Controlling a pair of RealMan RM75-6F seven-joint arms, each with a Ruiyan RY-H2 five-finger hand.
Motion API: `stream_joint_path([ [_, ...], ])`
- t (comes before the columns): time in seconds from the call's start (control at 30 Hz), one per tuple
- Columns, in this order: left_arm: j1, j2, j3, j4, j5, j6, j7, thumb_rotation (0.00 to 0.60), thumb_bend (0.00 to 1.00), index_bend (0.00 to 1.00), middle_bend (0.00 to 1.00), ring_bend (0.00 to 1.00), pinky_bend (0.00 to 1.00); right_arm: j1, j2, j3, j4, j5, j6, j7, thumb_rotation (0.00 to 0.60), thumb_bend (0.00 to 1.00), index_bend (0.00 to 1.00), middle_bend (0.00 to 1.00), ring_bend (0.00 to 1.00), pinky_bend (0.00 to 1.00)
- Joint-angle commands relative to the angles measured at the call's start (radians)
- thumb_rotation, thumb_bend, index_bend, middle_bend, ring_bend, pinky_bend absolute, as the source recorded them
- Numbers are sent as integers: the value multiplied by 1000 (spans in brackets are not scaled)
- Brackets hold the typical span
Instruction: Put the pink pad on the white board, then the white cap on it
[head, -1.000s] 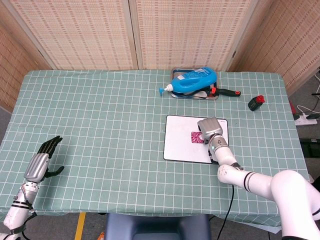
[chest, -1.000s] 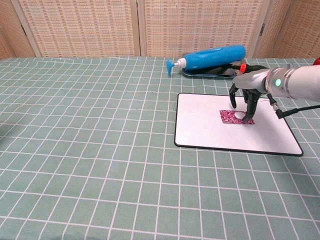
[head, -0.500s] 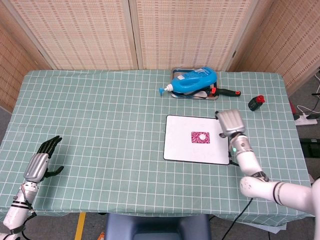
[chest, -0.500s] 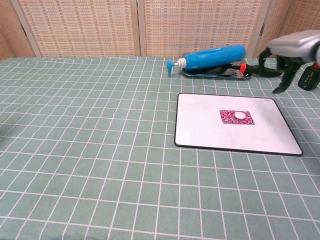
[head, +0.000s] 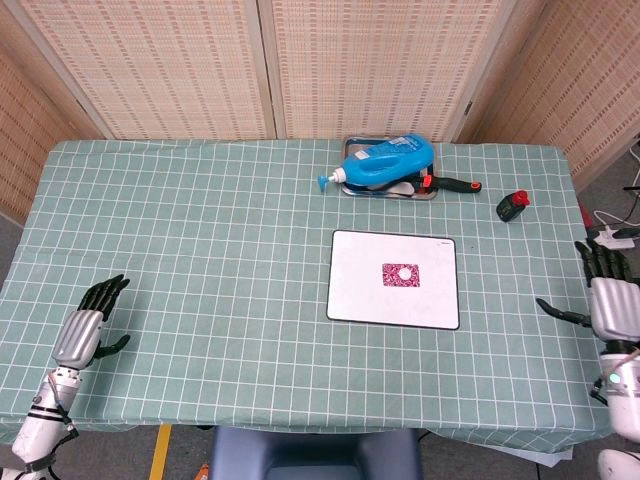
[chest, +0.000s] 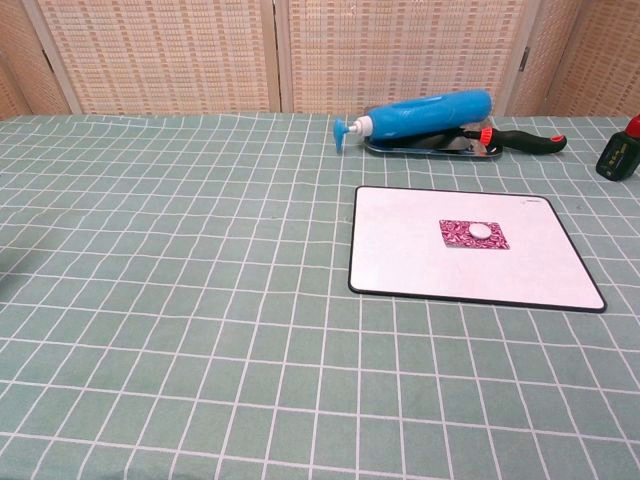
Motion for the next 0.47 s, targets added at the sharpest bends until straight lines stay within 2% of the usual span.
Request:
stream_joint_path([
  [0.03,3,-4,4,3,6,7,10,600,213,0,0,0,0,-113,-86,11,173,-102,29,92,281,0,0,0,0,0],
  [0.47,4,-13,-1,18,7,22,31,600,213,0,0,0,0,-140,-153,95,311,-190,44,164,273,25,0,0,0,0],
])
